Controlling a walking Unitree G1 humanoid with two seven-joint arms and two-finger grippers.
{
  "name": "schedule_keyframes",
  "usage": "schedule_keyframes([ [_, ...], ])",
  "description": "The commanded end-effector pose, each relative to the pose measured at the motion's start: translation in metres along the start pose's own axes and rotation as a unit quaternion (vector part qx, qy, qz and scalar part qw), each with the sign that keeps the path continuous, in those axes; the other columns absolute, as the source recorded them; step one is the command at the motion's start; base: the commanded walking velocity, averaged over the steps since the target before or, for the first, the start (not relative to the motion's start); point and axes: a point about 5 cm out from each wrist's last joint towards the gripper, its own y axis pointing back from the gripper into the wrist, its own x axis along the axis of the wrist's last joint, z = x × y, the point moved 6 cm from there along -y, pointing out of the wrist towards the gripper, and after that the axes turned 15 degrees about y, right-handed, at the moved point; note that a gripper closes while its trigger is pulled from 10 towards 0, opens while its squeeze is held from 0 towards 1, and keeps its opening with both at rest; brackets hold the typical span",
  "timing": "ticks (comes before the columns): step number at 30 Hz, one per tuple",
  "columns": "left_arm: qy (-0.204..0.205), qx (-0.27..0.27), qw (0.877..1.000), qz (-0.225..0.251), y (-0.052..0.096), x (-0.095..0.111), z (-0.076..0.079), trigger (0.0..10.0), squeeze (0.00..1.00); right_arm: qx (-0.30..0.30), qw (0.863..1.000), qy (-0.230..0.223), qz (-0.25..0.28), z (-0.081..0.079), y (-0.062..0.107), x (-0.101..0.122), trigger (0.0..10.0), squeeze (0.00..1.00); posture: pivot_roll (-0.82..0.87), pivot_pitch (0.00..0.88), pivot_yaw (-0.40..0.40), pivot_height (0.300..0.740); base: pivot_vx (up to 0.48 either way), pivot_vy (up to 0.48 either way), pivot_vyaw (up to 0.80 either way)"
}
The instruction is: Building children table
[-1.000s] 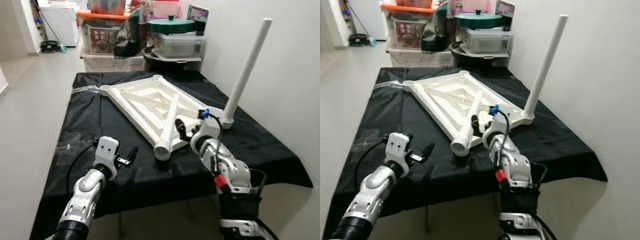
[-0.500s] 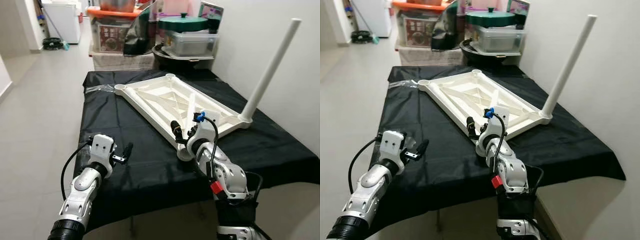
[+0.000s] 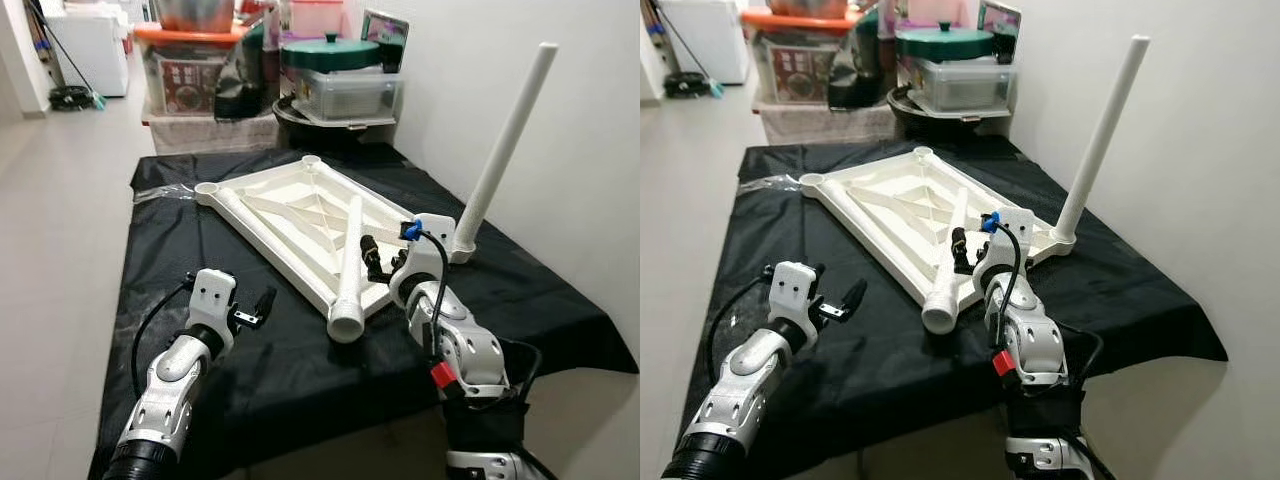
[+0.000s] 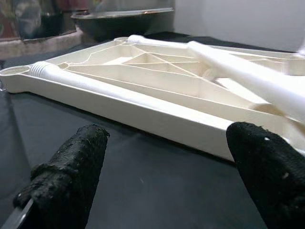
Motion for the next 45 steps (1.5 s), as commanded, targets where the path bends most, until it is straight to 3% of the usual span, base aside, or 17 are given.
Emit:
schedule_keyframes([
  [1, 0.01, -0.003, 1.0, 0.004, -0.002, 0.002, 0.003, 10.0, 0.0, -0.005, 1.0, 0.01, 0.007, 0.008, -0.002, 0.005, 10.0, 0.0, 0.02, 0.0, -0.094, 0.74, 0.0, 0.0, 0.0],
  [9, 0.011, -0.004, 1.0, 0.0, -0.002, -0.001, 0.005, 10.0, 0.0, 0.008, 0.998, 0.055, -0.013, 0.018, -0.011, 0.013, 10.0, 0.0, 0.02, 0.0, -0.104, 0.74, 0.0, 0.0, 0.0],
  [13, 0.011, -0.002, 1.0, 0.0, -0.002, -0.001, 0.004, 10.0, 0.0, 0.03, 0.999, 0.03, -0.029, 0.014, -0.013, 0.011, 10.0, 0.0, 0.02, 0.0, -0.109, 0.74, 0.0, 0.0, 0.0],
  [16, 0.009, 0.001, 1.0, -0.003, -0.002, -0.004, 0.003, 10.0, 0.0, 0.068, 0.995, 0.053, -0.058, 0.002, -0.013, 0.002, 10.0, 0.0, 0.02, 0.0, -0.111, 0.74, 0.0, 0.0, 0.0],
  [19, 0.008, 0.003, 1.0, -0.005, -0.001, -0.005, 0.003, 10.0, 0.0, 0.067, 0.991, 0.079, -0.083, 0.004, -0.013, -0.01, 10.0, 0.0, 0.01, 0.0, -0.115, 0.74, 0.0, 0.0, 0.0],
  [21, 0.008, 0.005, 1.0, -0.006, -0.001, -0.006, 0.003, 10.0, 0.0, 0.04, 0.988, 0.102, -0.11, 0.015, -0.015, -0.023, 10.0, 0.0, 0.01, 0.0, -0.12, 0.74, 0.0, 0.0, 0.0],
  [24, 0.008, 0.007, 1.0, -0.007, -0.002, -0.007, 0.003, 10.0, 0.0, 0.041, 0.986, 0.099, -0.129, 0.015, -0.014, -0.032, 10.0, 0.0, 0.01, 0.0, -0.12, 0.74, 0.0, 0.0, 0.0],
  [26, 0.008, 0.007, 1.0, -0.008, -0.002, -0.008, 0.003, 10.0, 0.0, 0.055, 0.984, 0.096, -0.137, 0.009, -0.013, -0.036, 10.0, 0.0, 0.0, 0.0, -0.115, 0.74, 0.0, 0.0, 0.0],
  [29, 0.009, 0.005, 1.0, -0.012, -0.003, -0.011, 0.005, 10.0, 0.0, 0.112, 0.974, 0.085, -0.176, -0.013, -0.006, -0.057, 10.0, 0.0, 0.0, 0.0, -0.12, 0.74, 0.0, 0.0, 0.0],
  [33, 0.01, 0.006, 1.0, -0.013, -0.004, -0.011, 0.007, 10.0, 0.0, 0.124, 0.969, 0.06, -0.204, -0.016, -0.005, -0.067, 10.0, 0.0, 0.0, 0.0, -0.128, 0.74, 0.0, 0.0, 0.0],
  [45, 0.008, 0.013, 1.0, -0.015, -0.001, -0.014, 0.004, 10.0, 0.0, 0.159, 0.963, 0.009, -0.217, -0.033, -0.009, -0.059, 10.0, 0.0, 0.0, 0.0, -0.132, 0.74, 0.0, 0.0, 0.0],
])
